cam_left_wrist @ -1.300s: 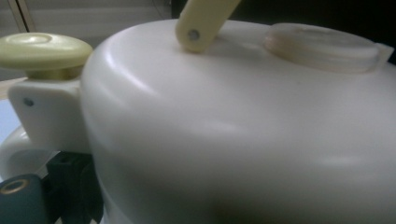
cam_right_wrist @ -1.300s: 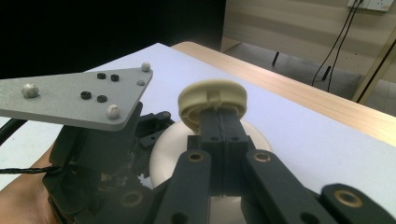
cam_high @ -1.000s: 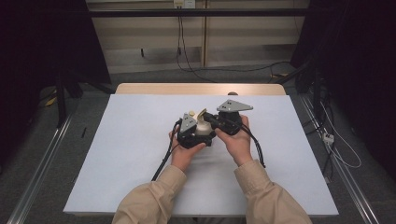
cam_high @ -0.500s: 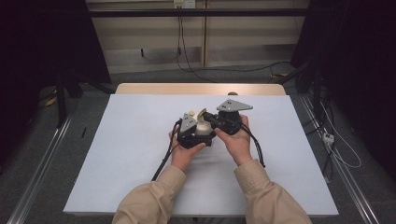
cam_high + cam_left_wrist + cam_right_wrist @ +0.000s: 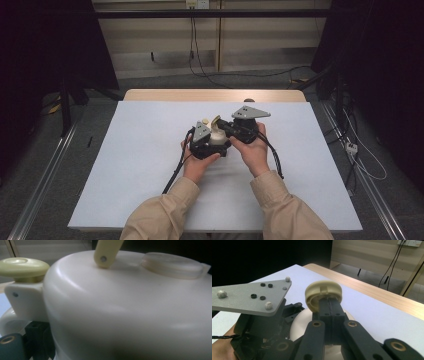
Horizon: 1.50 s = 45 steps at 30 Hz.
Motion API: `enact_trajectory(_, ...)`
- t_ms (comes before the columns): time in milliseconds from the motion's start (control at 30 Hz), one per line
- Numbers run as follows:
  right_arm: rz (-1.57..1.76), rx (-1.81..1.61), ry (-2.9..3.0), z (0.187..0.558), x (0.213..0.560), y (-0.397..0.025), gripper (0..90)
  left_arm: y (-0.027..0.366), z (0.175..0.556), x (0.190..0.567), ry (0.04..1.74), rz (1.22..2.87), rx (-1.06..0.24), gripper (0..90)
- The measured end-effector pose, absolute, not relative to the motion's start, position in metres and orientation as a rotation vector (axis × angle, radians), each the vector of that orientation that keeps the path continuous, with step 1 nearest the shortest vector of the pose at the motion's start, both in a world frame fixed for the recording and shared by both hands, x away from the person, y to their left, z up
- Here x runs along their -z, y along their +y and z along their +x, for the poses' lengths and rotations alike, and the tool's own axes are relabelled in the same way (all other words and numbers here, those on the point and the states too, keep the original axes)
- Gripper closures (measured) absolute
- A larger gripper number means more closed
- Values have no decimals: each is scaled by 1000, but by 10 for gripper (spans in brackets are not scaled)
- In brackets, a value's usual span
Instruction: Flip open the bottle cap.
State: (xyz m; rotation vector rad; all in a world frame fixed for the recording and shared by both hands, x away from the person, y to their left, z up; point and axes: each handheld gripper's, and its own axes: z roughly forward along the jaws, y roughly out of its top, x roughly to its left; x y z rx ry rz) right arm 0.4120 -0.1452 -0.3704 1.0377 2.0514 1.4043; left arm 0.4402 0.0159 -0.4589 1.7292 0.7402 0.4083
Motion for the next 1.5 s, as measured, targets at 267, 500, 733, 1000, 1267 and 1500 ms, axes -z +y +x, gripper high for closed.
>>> enact_trajectory(267,1038,-1412,2048,413,371,-145,900,16,440,459,740,1729,-408,59)
enact_trajectory(500,1039,-1409,2048,414,370,-144,900,16,440,459,740,1728,-408,58)
enact_trajectory(733,1042,-1408,2051,415,371,-144,900,16,440,459,741,1728,-409,58)
enact_trajectory(1000,1029,-1400,2054,417,369,-141,900,16,440,459,741,1728,-409,58)
enact_trajectory(1267,1025,-1396,2067,420,369,-137,900,16,440,459,743,1726,-407,58)
enact_trajectory(1500,1025,-1395,2070,420,370,-137,900,16,441,459,737,1729,-404,56)
